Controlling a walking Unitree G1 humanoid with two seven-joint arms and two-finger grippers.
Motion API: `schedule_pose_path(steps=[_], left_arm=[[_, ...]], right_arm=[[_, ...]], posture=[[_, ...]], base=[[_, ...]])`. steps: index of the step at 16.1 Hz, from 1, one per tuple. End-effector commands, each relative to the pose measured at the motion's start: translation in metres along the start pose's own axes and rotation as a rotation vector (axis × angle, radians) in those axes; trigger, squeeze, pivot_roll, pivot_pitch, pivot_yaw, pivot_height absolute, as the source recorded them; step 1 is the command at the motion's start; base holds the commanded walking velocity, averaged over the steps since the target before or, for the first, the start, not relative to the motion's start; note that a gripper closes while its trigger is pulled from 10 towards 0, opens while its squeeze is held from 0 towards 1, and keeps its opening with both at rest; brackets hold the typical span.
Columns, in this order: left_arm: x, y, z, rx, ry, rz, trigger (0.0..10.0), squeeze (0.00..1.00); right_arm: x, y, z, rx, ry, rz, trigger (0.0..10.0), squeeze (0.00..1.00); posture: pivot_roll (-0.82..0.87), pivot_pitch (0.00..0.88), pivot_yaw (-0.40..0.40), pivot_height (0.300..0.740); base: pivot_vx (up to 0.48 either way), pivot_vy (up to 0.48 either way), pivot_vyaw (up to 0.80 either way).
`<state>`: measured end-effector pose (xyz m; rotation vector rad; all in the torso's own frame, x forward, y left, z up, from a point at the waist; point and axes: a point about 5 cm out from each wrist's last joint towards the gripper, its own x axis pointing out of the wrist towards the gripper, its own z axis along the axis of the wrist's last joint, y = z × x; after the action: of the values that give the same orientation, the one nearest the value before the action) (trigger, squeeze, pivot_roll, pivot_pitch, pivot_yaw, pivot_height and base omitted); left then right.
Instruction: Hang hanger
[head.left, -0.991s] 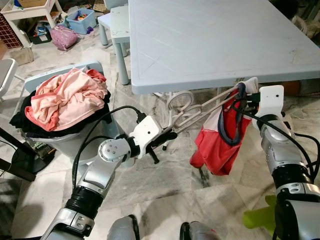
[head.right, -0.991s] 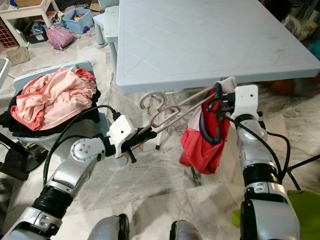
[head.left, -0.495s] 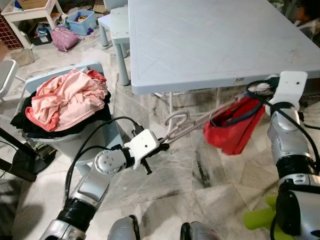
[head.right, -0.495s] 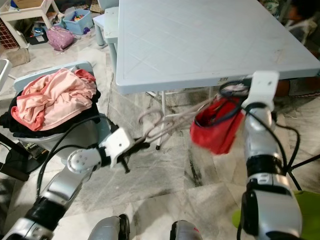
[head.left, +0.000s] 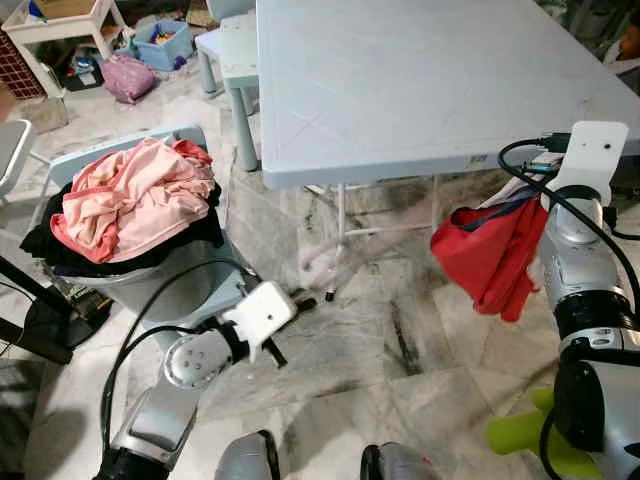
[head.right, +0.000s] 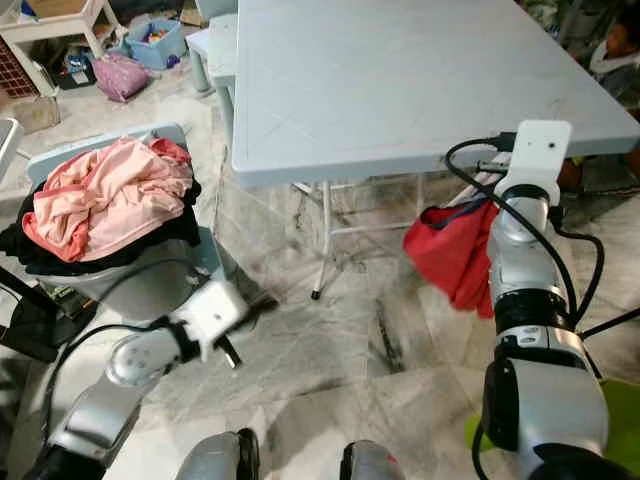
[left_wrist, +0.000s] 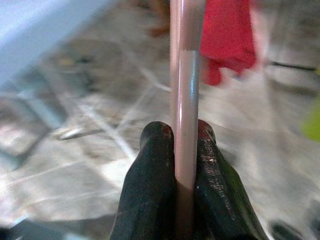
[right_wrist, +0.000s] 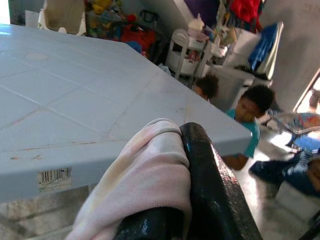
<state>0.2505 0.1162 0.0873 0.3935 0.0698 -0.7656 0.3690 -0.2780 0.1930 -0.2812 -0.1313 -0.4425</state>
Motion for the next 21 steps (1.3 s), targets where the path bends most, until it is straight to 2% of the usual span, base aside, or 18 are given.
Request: schedule_pose_path(steps=[1,2,3,4,6,8,12,14,16,17,18,19,20,21], left_arm=[[-0.010,0.017,0.008,-0.016,-0.038,0.208,0.0,0.00],[-0.014,0.018,0.008,-0.030,-0.034,0.283,4.6,0.00],[-0.016,0.019,0.008,-0.036,-0.031,0.318,7.2,0.00],[-0.023,0.022,0.006,-0.059,-0.013,0.432,10.0,0.00],[-0.025,0.027,0.005,-0.113,-0.014,0.533,10.0,0.00],[-0.026,0.032,0.008,-0.223,-0.039,0.607,10.0,0.00],[-0.026,0.039,0.013,-0.320,-0.096,0.628,10.0,0.00],[-0.024,0.040,0.015,-0.351,-0.107,0.619,10.0,0.00],[-0.023,0.043,0.020,-0.354,-0.129,0.624,10.0,0.00],[-0.022,0.045,0.022,-0.354,-0.135,0.626,10.0,0.00],[-0.022,0.047,0.022,-0.355,-0.138,0.627,10.0,0.00],[-0.022,0.049,0.022,-0.356,-0.142,0.629,10.0,0.00],[-0.021,0.050,0.023,-0.354,-0.144,0.628,10.0,0.00],[-0.020,0.053,0.025,-0.354,-0.152,0.634,10.0,0.00]], right_arm=[[-0.002,-0.005,-0.003,-0.048,-0.023,0.027,0.0,0.00],[-0.006,-0.008,-0.009,-0.086,-0.017,0.036,0.0,0.00],[-0.007,-0.009,-0.012,-0.102,-0.015,0.042,0.0,0.00],[-0.015,-0.012,-0.025,-0.128,0.012,0.080,0.0,0.00],[-0.027,-0.004,-0.035,-0.091,0.021,0.192,0.0,0.00],[-0.045,0.007,-0.040,-0.052,-0.010,0.358,0.0,0.00],[-0.067,0.018,-0.039,0.014,-0.020,0.498,0.0,0.00],[-0.073,0.025,-0.031,0.063,-0.037,0.515,0.0,0.00],[-0.071,0.024,-0.030,0.120,-0.029,0.429,0.0,0.00],[-0.072,0.024,-0.030,0.110,-0.032,0.412,0.0,0.00],[-0.073,0.024,-0.030,0.117,-0.028,0.395,0.6,0.00],[-0.074,0.023,-0.031,0.130,-0.021,0.374,2.0,0.00],[-0.074,0.023,-0.030,0.123,-0.027,0.367,2.2,0.00],[-0.074,0.022,-0.030,0.118,-0.022,0.353,4.5,0.00]], posture=[[-0.01,0.101,0.023,0.740],[0.00,0.104,0.015,0.740],[0.00,0.104,0.015,0.740],[0.00,0.105,0.013,0.740],[0.00,0.107,0.008,0.740],[-0.01,0.104,0.013,0.740],[-0.03,0.090,0.039,0.740],[-0.03,0.075,0.040,0.740],[-0.02,0.070,0.037,0.740],[-0.02,0.068,0.035,0.740],[-0.02,0.066,0.036,0.740],[-0.02,0.066,0.036,0.740],[-0.02,0.063,0.034,0.740],[-0.02,0.060,0.032,0.740]], base=[[0.000,0.000,0.00],[0.000,0.000,0.00],[0.000,0.000,0.00],[0.000,0.000,0.00],[0.000,0.000,0.00],[0.000,0.000,0.00],[0.000,0.000,0.00],[0.293,0.000,0.00],[0.373,0.000,0.00],[0.416,0.000,0.00],[0.442,0.000,0.00],[0.465,0.000,0.00],[0.469,0.000,0.00],[0.465,0.000,0.00]])
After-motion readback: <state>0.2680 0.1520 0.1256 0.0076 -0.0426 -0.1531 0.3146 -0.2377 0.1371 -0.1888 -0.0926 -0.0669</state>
